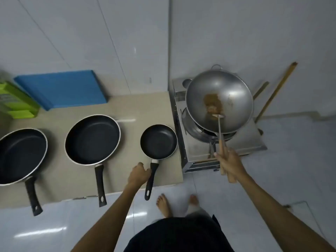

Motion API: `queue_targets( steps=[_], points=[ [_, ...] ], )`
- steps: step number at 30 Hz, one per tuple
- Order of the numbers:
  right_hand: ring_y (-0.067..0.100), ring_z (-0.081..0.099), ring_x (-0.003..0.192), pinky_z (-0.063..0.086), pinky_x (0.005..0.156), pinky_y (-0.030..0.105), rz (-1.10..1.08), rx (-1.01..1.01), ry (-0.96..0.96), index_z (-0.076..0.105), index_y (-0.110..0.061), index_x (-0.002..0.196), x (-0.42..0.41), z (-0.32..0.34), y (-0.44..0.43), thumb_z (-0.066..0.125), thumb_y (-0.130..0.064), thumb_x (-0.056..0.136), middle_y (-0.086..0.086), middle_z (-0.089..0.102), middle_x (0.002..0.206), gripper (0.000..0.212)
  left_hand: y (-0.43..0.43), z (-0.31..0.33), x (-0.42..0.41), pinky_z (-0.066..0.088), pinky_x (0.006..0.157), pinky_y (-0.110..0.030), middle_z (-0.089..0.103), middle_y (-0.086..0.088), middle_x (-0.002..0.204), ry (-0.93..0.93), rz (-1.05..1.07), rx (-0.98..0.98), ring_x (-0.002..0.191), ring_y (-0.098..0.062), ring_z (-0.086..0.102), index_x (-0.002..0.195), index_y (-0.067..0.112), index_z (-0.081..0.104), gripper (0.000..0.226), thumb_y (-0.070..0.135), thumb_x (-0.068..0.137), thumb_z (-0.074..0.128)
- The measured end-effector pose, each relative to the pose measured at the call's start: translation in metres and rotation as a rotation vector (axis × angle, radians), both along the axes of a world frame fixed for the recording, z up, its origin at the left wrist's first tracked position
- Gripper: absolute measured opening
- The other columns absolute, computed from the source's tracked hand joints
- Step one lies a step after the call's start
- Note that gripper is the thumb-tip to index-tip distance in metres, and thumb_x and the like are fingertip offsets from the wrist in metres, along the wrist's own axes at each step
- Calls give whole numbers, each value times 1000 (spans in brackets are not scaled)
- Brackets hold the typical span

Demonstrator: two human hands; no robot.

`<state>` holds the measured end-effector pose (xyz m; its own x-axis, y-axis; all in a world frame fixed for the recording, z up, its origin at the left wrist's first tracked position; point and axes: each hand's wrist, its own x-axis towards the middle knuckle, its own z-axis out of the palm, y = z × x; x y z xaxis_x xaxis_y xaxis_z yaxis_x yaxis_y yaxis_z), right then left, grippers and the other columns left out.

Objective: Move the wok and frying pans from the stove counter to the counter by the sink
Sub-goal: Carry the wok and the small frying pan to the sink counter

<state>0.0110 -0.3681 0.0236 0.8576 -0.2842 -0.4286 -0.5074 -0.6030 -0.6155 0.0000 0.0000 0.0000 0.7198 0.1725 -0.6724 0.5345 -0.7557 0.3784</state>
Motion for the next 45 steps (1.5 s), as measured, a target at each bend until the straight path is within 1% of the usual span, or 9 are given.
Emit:
queue_targets(
  steps=[4,8,11,14,18,25,32,39,45],
  points=[
    [27,56,115,53,97,47,2,56,19,29,-32,161,-1,-15,4,69,-48,93,6,50,133,81,-18,-26,-19,52,91,-47,61,-26,119,74,83,-42,107,-42,61,121,-5,48,38,23,96,58],
    [34,62,113,56,95,53,-150,48,123,41,-15,147,3,-32,-2,76,-54,85,14,58,133,81,-38,-42,-24,54,87,-46,64,-21,112,136,191,-125,102,-41,64,122,-1,50,37,23,96,57],
    [38,67,105,58,90,53,-207,43,173,49,-11,131,6,-38,-5,77,-47,84,16,67,120,66,-44,-50,-22,56,74,-44,67,-21,92,260,381,-267,73,-37,68,111,-7,57,29,18,96,54],
    [35,72,85,63,71,47,-275,102,204,54,-14,117,10,-37,-7,75,-36,84,15,72,102,45,-49,-48,-21,51,59,-34,62,-18,80,325,466,-405,57,-32,62,106,-2,54,24,22,99,54],
    [22,65,60,51,45,30,-303,203,220,51,-20,101,13,-35,-13,67,-21,88,10,68,87,20,-59,-48,-24,55,57,-38,61,-18,75,225,549,-510,58,-35,61,110,3,57,32,33,101,56],
    [22,66,66,57,52,32,-307,292,279,55,-16,109,17,-37,-22,57,-14,93,8,67,92,17,-80,-45,-18,43,43,-25,47,-8,69,237,915,-791,44,-20,47,76,8,51,28,27,97,50],
    [20,59,53,56,50,32,-375,503,353,64,-7,104,10,-40,-35,63,-12,91,9,64,78,14,-100,-37,-16,29,38,-19,42,1,53,231,941,-769,36,-15,33,73,17,48,34,39,99,51],
    [16,54,49,50,48,30,-459,794,461,62,-12,94,12,-38,-39,66,-21,91,2,60,62,10,-114,-26,-11,18,39,-20,32,4,50,72,929,-686,39,-12,22,70,18,41,34,31,100,48],
    [12,44,43,42,45,27,-428,784,447,55,-14,86,12,-37,-38,59,-15,91,-1,51,57,6,-126,-14,-23,16,45,-25,30,0,53,-15,854,-676,41,-14,20,70,17,41,32,28,100,47]
  ],
)
